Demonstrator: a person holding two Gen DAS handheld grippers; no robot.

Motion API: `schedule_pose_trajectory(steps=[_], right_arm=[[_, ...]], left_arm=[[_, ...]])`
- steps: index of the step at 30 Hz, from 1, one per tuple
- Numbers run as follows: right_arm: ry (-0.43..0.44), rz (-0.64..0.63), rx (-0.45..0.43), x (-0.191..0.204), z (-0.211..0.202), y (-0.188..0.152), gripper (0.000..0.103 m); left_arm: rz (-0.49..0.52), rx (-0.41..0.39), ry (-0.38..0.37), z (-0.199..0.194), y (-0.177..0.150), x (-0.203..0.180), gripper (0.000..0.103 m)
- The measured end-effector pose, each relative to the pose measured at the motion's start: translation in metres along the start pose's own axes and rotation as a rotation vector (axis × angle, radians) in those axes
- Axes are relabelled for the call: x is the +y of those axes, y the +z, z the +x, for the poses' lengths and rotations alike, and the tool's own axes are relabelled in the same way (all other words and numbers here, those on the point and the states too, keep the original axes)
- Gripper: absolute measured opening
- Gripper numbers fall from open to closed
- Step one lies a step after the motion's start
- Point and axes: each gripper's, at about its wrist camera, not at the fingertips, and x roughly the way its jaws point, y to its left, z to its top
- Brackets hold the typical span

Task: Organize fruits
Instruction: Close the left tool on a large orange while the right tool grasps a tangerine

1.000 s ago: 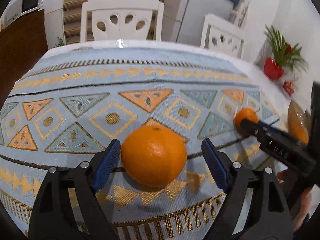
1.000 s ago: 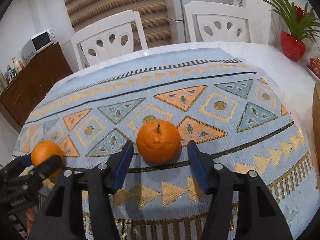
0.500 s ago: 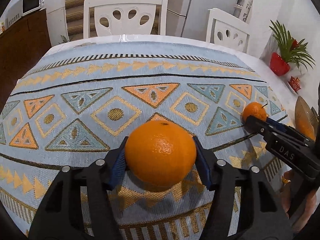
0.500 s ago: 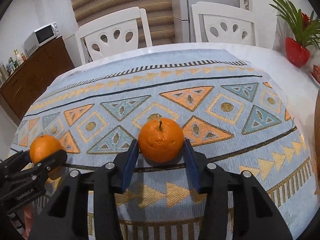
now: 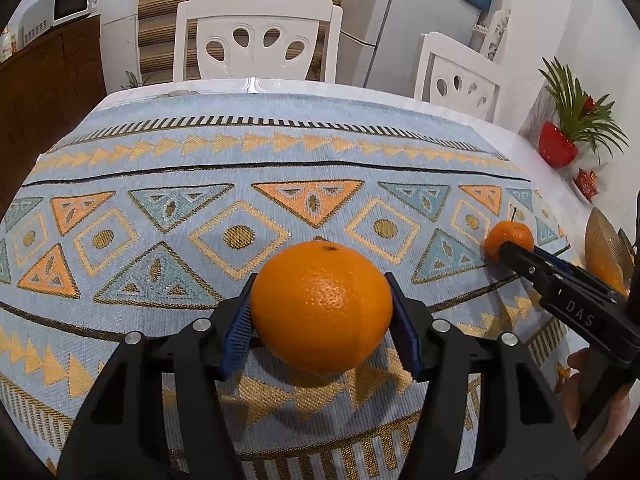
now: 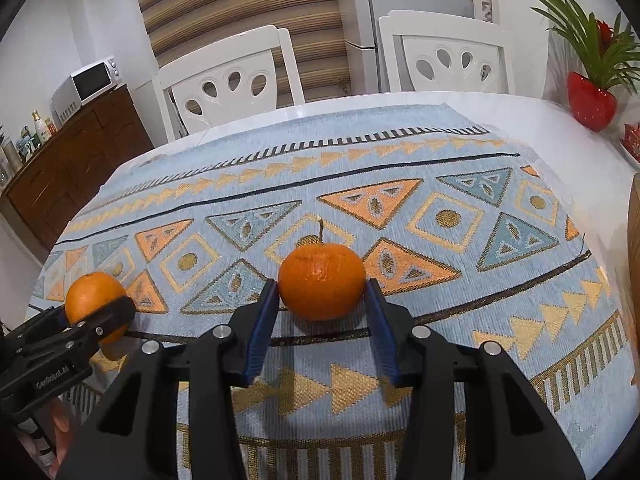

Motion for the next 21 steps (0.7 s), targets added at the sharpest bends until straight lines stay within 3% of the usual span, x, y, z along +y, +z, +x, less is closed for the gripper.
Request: schedule_pose_trajectory(steps=[12, 18, 21], right_arm=[[0.039, 0.04, 0.057, -0.005, 0.012, 0.003, 0.048], [0.035, 0.046, 0.053, -0.006, 0.011, 0.003, 0.063], [0.046, 0.055, 0.059, -0.008, 0.011, 0.003, 0.063]], left_arm=[[0.058, 0.003, 0.025, 0.001, -0.001, -0.012, 0.06], [0.065, 0.007, 0.026, 0.003, -0.001, -0.014, 0.06], [0.071, 0.006, 0.029, 0.003, -0.002, -0.015, 0.06]])
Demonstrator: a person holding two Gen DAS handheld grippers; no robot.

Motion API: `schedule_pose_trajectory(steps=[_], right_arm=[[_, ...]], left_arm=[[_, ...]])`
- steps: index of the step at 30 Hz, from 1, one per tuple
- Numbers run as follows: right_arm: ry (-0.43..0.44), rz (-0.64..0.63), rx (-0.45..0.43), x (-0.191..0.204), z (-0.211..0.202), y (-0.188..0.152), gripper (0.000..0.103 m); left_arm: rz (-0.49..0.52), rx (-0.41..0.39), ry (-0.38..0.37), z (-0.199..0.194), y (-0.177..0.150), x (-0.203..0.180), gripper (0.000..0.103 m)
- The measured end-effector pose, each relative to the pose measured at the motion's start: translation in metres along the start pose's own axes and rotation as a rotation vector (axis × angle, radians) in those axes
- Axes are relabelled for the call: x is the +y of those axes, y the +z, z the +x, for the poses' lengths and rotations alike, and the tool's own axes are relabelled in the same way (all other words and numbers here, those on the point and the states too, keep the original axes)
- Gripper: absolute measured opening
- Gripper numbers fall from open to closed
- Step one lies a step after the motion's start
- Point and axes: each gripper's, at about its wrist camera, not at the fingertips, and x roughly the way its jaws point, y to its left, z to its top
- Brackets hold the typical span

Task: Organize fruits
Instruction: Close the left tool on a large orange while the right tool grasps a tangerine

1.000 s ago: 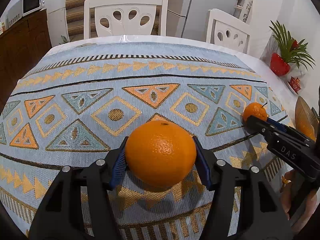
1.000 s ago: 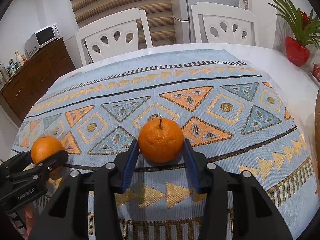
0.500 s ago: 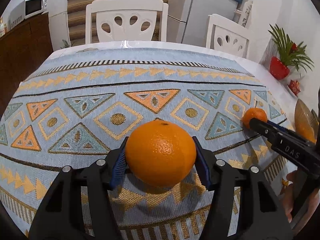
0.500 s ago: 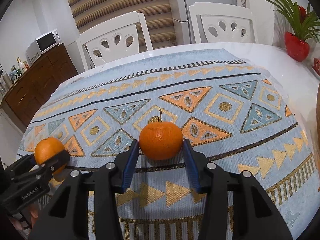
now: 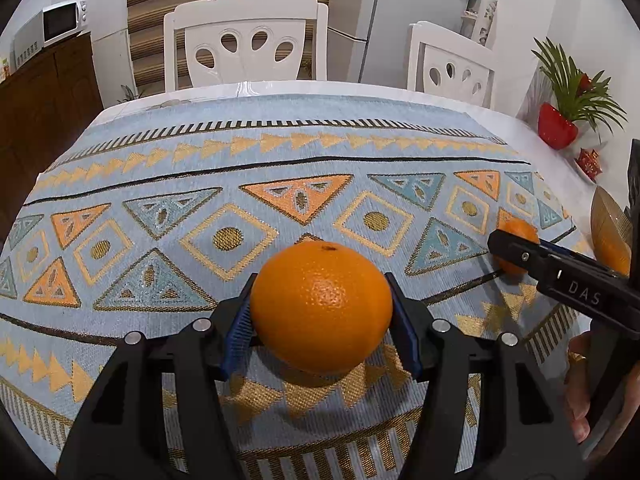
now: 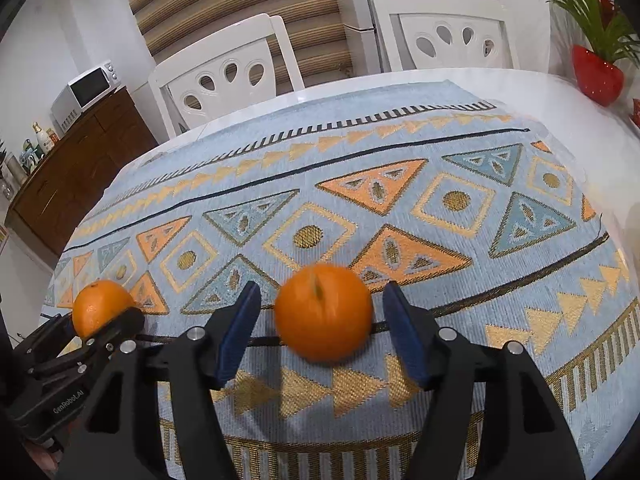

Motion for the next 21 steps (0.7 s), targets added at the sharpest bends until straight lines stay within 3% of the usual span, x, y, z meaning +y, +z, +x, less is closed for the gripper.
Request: schedule_pose_trajectory(steps=[8, 11, 14, 21], right_arm=[[-0.031, -0.031, 0.015, 0.006, -0.001, -0.005, 0.065], [-0.048, -0.032, 0.018, 0.005, 0.0, -0.005, 0.061], [-0.066, -0.037, 0.016, 0.006, -0.002, -0.006, 0.046], [-0.108, -0.074, -0.025, 0.013, -0.009, -0.009, 0.045]], left_arm=[[-0.007, 0.005, -0.006, 0.001, 0.0, 0.001, 0.06], [0.0, 0.005, -0.002, 0.001, 0.0, 0.0, 0.06], [0.005, 0.001, 0.001, 0.0, 0.0, -0.001, 0.06], [0.027, -0.023, 0.022, -0.003, -0.002, -0.006, 0.06]])
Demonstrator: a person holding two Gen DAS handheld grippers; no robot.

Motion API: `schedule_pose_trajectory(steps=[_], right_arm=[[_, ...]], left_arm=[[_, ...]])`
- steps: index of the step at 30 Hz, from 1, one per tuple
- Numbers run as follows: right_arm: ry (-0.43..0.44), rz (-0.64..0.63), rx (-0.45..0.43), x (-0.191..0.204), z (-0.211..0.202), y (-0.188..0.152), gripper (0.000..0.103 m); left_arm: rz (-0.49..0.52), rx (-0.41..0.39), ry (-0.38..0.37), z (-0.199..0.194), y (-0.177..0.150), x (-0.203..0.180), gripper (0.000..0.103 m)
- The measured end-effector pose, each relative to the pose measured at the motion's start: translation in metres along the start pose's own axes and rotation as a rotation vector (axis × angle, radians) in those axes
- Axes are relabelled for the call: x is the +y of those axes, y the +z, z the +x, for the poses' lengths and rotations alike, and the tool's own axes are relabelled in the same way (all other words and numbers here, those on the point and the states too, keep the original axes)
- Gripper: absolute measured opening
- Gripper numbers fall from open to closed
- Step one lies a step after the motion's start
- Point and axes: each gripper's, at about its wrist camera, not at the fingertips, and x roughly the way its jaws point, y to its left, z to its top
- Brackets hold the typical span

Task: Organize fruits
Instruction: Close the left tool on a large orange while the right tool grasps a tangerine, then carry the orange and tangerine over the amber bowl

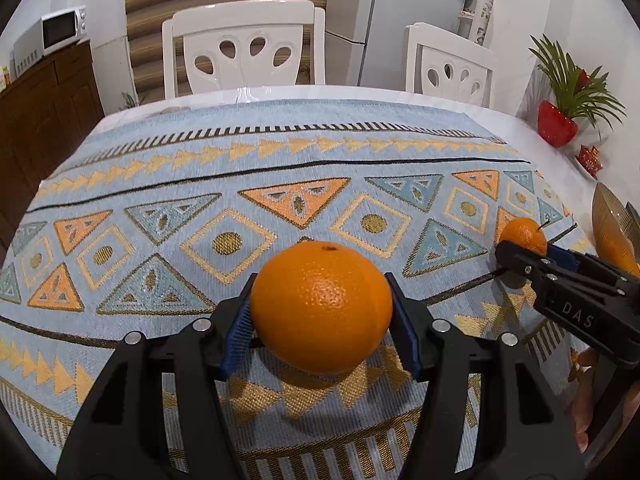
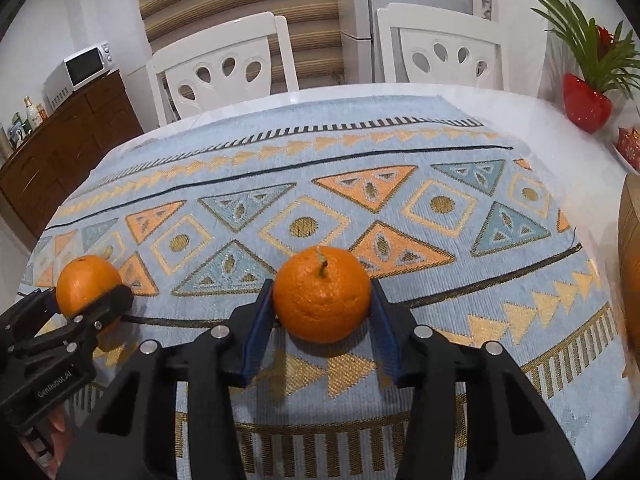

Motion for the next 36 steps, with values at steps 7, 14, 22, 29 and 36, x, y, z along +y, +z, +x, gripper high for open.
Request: schedule_pose_trajectory(steps=[7, 14, 22, 29, 36], right_arm=[[-0.098, 0.145, -0.103, -0.031, -0.041, 0.0, 0.045], [-0.074, 0.289, -0.241, -0.094, -0.131, -0.013, 0.045], [-0.152, 0.419, -0.349, -0.199, -0.213, -0.025, 0.045], [-0.139, 0.576, -0.337, -0.307, -0.234, -0.065, 0.045], [-0.16, 0.696, -0.363, -0.376, -0.24, -0.09, 0.045]], left_arm=[[0.095, -0.032, 0.106, -0.005, -0.002, -0.021, 0.059], [0.159, -0.053, -0.025, -0.045, 0.013, -0.091, 0.059], [0.312, -0.104, -0.264, -0.081, 0.029, -0.234, 0.059], [0.4, -0.053, -0.428, -0.074, 0.014, -0.345, 0.059], [0.512, -0.014, -0.458, -0.06, -0.011, -0.413, 0.059]])
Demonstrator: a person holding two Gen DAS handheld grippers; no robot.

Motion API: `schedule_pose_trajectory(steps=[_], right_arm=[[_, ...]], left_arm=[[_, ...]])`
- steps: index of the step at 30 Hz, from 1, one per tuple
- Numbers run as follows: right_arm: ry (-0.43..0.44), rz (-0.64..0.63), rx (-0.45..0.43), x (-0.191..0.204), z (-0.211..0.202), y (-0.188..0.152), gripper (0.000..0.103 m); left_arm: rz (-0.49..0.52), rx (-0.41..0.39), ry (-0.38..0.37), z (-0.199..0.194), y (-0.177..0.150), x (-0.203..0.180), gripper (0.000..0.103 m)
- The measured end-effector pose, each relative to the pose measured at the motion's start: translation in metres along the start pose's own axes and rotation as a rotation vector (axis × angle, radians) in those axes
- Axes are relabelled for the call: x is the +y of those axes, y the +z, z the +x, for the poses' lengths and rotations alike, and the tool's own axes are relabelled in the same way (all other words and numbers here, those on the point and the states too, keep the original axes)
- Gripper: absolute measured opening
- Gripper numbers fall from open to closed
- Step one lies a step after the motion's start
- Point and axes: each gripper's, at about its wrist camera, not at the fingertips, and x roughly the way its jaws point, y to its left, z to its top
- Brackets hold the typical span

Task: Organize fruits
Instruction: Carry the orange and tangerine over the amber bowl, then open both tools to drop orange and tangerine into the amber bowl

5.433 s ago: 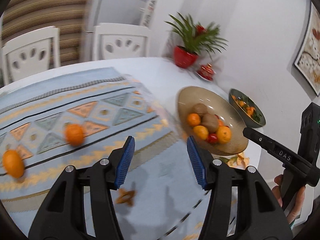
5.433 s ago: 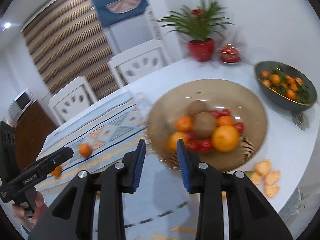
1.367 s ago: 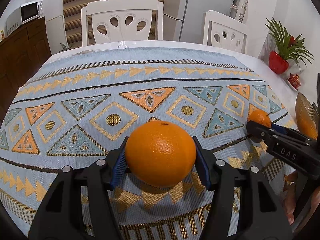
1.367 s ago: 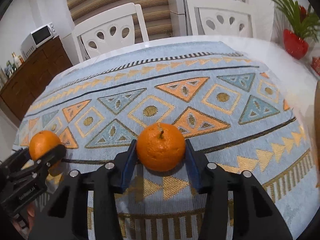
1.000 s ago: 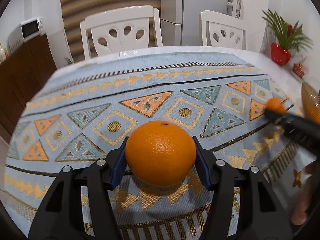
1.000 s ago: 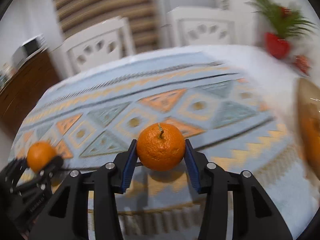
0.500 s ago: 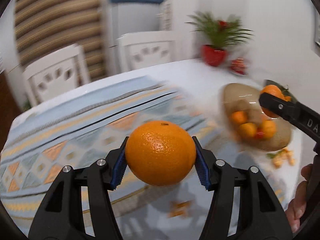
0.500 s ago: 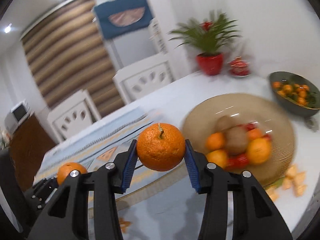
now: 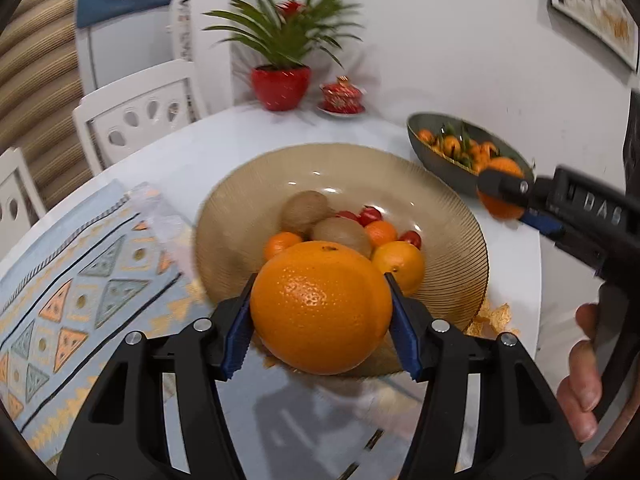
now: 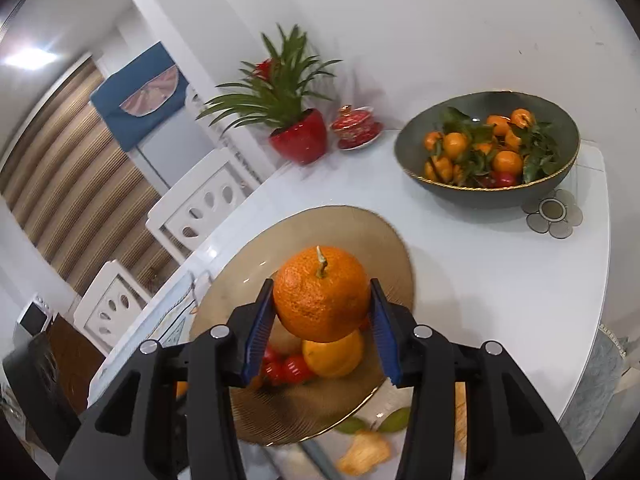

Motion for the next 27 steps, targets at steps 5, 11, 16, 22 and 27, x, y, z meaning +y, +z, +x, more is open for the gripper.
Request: schedule_pose_trajectory(steps=[5, 11, 16, 22, 27], right_arm=[[-0.025, 0.017, 0.049, -0.015, 0.023, -0.002, 0.045], [-0.044, 0.0, 0.075, -0.02, 0.037, -0.005, 0.045], [-0.065, -0.028, 0.08, -0.015, 0.041, -0.006, 0.045], [-0.015, 0.01, 0.073, -0.019, 0.029, -0.006, 0.055], [-0.016, 0.001, 0.048, -0.011, 0.009, -0.004, 0.055]], left_arm=[[-0.016, 0.023, -0.039, 0.021, 0.005, -0.007, 0.059], [-0.002, 0.049, -0.046, 0.039, 0.005, -0.015, 0.059], [-0.01, 0.061, -0.052, 0.045, 0.004, -0.015, 0.059], [-0.015, 0.011, -0.045, 0.027, 0.008, -0.009, 0.069], [-0.047, -0.038, -0.041, -0.003, 0.01, 0.004, 0.072]])
